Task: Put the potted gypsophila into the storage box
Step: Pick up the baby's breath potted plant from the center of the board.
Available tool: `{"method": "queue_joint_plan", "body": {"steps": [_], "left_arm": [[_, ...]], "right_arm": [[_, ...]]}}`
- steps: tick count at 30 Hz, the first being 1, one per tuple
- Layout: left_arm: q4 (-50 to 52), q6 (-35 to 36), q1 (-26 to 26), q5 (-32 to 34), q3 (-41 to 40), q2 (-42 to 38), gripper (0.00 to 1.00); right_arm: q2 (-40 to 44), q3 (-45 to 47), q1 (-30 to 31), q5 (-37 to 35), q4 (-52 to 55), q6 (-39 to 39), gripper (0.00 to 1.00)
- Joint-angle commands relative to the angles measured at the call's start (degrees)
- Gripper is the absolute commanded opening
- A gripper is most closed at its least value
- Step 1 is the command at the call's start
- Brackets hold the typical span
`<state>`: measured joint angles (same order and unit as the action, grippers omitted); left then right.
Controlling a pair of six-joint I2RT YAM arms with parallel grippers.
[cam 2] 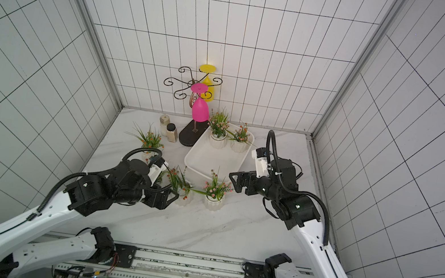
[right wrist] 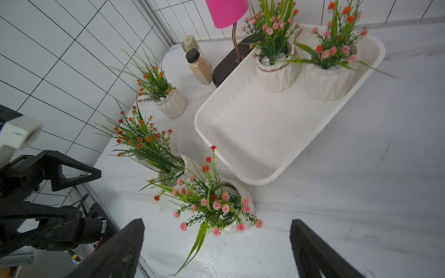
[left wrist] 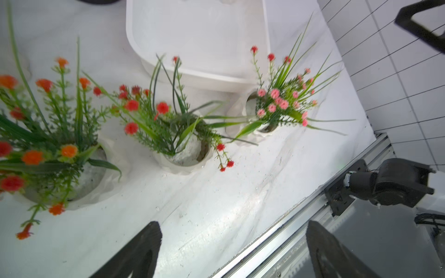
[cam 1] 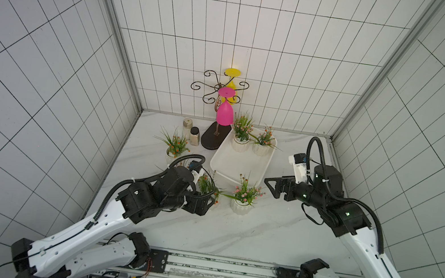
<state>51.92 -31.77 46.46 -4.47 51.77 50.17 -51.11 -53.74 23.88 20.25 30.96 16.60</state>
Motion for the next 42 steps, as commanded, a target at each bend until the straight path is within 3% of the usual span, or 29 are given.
{"method": "queue_joint_plan", "body": {"steps": [1, 12, 25, 33, 42], "left_arm": [[0.5, -3.7, 0.2, -0.3, -3.0, 0.4, 0.97], [-11.5, 0.3, 0.5, 4.1, -8.9, 5.9, 0.97], [-16.8, 8.4, 0.5, 7.0, -8.3, 14.8, 0.97], [-19.4, 8.4, 0.5, 8.6, -7.4, 20.8, 0.97], [-25.1, 8.3, 0.5, 10.9, -8.7, 22.2, 0.97]], "right_arm": [[2.5, 4.4, -0.6, 1.6, 2.6, 2.7, 0.97], [3.0, 6.4, -3.0, 3.2, 2.8, 1.3, 0.99], [2.5, 7.2, -7.8, 5.8, 1.9, 0.2, 0.99], [1.8, 7.1, -8.6, 7.2, 1.0, -0.2, 0.99], [2.0, 7.4, -9.2, 7.7, 1.0, -0.3, 0.99]]}}
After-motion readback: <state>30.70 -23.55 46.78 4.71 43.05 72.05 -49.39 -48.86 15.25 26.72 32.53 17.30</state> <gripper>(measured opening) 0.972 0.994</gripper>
